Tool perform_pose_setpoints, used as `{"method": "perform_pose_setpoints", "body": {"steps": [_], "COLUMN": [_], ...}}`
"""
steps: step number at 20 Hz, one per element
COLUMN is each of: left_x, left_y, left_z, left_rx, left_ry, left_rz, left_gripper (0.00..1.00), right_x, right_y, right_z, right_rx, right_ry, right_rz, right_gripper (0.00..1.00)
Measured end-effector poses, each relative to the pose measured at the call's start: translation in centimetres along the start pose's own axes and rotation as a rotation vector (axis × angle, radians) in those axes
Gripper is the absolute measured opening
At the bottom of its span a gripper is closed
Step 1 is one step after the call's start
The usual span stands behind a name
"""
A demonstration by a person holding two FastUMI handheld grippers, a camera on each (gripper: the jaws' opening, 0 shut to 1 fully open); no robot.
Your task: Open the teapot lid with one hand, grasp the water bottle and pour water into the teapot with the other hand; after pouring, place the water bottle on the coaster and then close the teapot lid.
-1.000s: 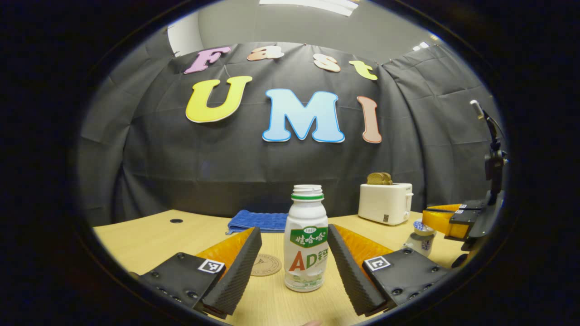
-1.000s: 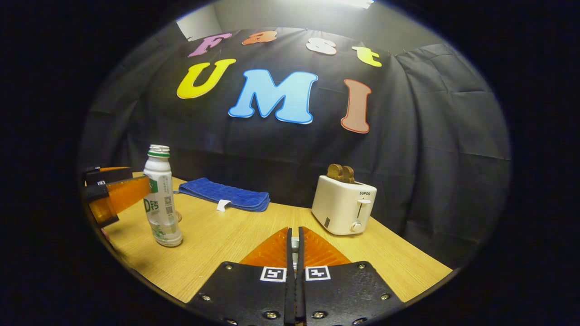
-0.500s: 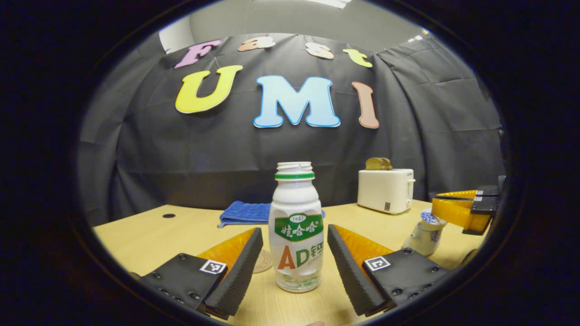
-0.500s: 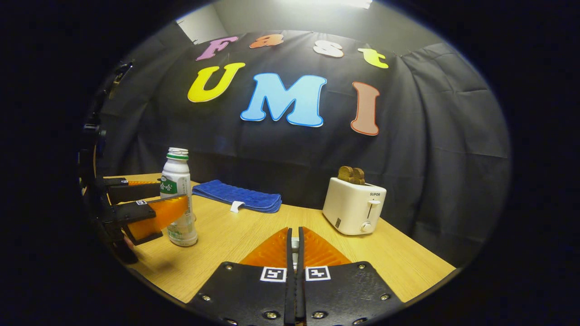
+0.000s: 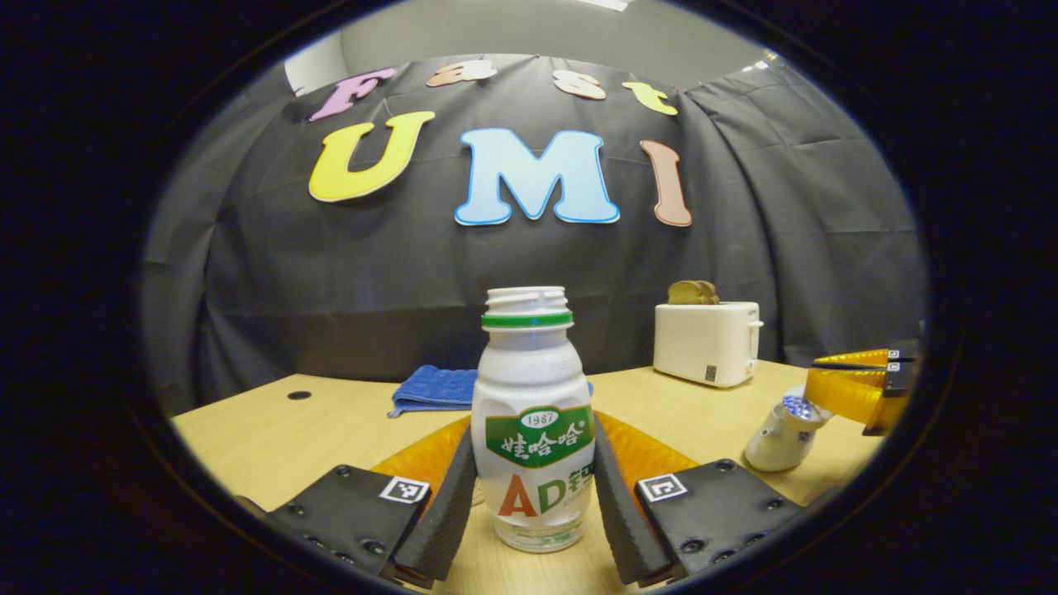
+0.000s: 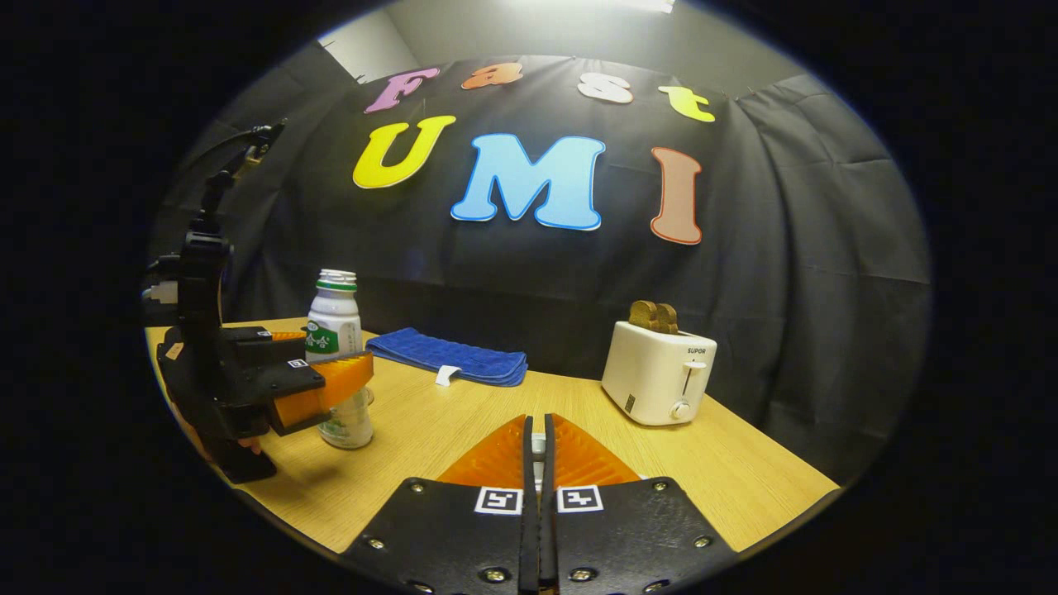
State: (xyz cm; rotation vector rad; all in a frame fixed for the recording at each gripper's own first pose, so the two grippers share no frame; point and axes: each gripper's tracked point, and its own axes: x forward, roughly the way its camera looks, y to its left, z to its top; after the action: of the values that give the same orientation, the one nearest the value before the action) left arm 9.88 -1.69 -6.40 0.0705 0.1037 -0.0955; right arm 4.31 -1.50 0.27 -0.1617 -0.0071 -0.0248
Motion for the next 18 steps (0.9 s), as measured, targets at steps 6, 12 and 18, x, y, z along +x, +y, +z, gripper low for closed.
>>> {"method": "perform_pose_setpoints", "body": {"steps": [6,12,18], "left_x": [-0.7,-0.2,-0.4], "left_y": [-0.5,-3.1,-5.4], "left_z": [0.4,0.7,0.4], "left_rx": [0.068,0.315,0.450], "left_ry": [0.010,0.033,0.053], "left_rz": [0.013,0.031,0.008], "left_gripper": [0.76,0.79,0.75], "right_x": [-6.8,-14.5,-16.2], "right_y": [-0.2,-0.2,-0.4], "right_z": [1.7,0.4,-1.3], "right_rx": [0.008,0.118,0.144], "right_ry": [-0.073,-0.091,-0.063], "right_rz": [0.007,0.035,0.040], "right_gripper": [0.01,0.01,0.01]}}
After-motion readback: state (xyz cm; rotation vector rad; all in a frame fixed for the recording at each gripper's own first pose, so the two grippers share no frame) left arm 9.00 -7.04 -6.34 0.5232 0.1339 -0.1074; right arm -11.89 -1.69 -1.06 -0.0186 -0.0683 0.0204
